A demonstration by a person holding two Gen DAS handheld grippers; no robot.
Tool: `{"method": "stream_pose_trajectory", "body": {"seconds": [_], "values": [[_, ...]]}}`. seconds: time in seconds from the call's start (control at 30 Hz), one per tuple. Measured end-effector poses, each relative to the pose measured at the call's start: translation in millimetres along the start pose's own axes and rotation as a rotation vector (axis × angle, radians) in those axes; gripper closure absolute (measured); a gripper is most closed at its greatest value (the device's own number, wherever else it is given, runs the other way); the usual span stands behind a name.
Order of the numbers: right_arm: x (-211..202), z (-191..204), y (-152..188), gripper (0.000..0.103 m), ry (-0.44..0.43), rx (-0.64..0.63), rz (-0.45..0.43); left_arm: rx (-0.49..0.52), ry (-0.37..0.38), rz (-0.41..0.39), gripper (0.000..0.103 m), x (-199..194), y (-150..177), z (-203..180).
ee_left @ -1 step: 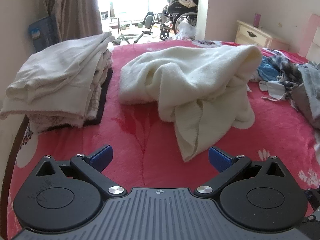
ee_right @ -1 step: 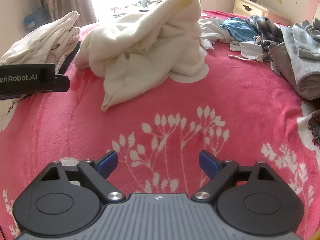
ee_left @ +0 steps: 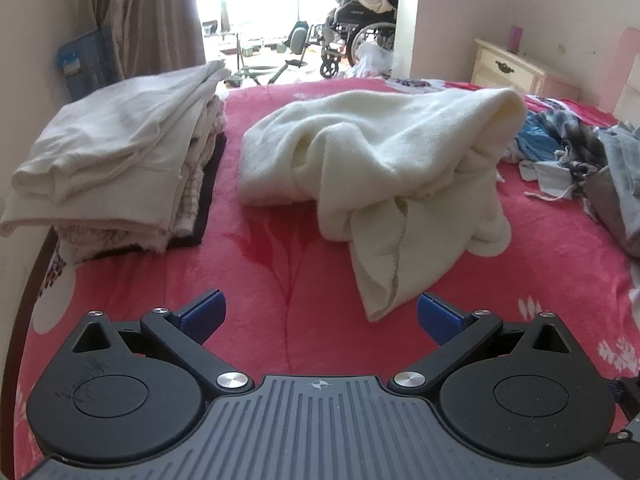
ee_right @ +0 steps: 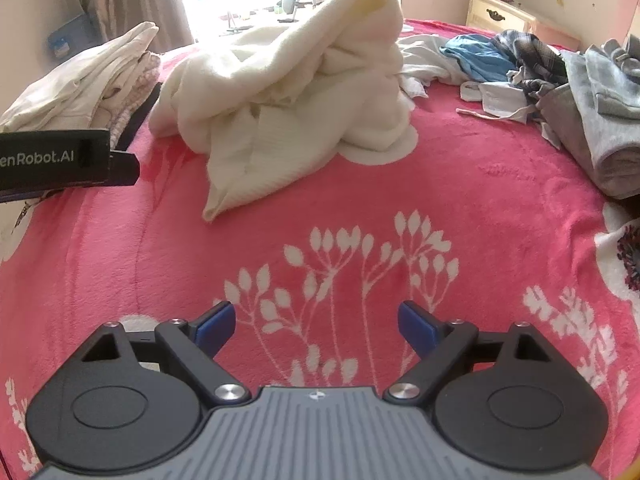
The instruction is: Fold clothes
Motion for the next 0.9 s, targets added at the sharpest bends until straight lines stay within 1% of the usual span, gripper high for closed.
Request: {"method": "stream_pose_trajectory", "body": {"seconds": [0.1, 0.17, 0.2, 0.3, 0.37, 0.6, 0.9], "values": [[-0.7, -0.7, -1.1, 0.012, 0.008, -0.006, -0.007, -0.002, 0.002, 0.003, 0.0, -1.8, 3.4, -2.2], [0.8, -0.3, -0.9, 0.012, 0.006, -0.002, -0.009, -0.033, 0.015, 0.03, 0.0, 3.4, 6.2, 3.7], [1.9, 0.1, -0.6, 0.012, 0.006, -0.001, -0.009, -0.033, 0.012, 0.044, 0.0, 7.8, 6.0, 5.3], [1.4, 1.1, -0.5, 0.012, 0.014, -0.01, -0.008, -0.021, 0.011, 0.032, 0.0, 6.0, 6.3, 13.7], [0.9, 1.2, -1.9, 0.012, 0.012, -0.004, -0.005, -0.009, -0.012, 0.027, 0.0, 7.6, 5.2, 10.2], [-1.1, 1.9, -4.5, 0.012, 0.012, 0.002, -0.013, -0.03, -0.019, 0.031, 0.0, 8.1, 5.6, 15.3], [-1.3, 1.6, -4.4, 0.011, 0.016, 0.006, -0.016, -0.016, -0.024, 0.03, 0.0, 8.2, 7.3, 14.4]]}}
Point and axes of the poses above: each gripper's, at about its wrist camera, not at the fingertips, and x roughly the way its jaws point, z to its left, y to its underside, the point moved 8 cm from there along x, roughly the way its jaws point, and after that the axes turned 1 degree about -y, right-handed, at the moved point
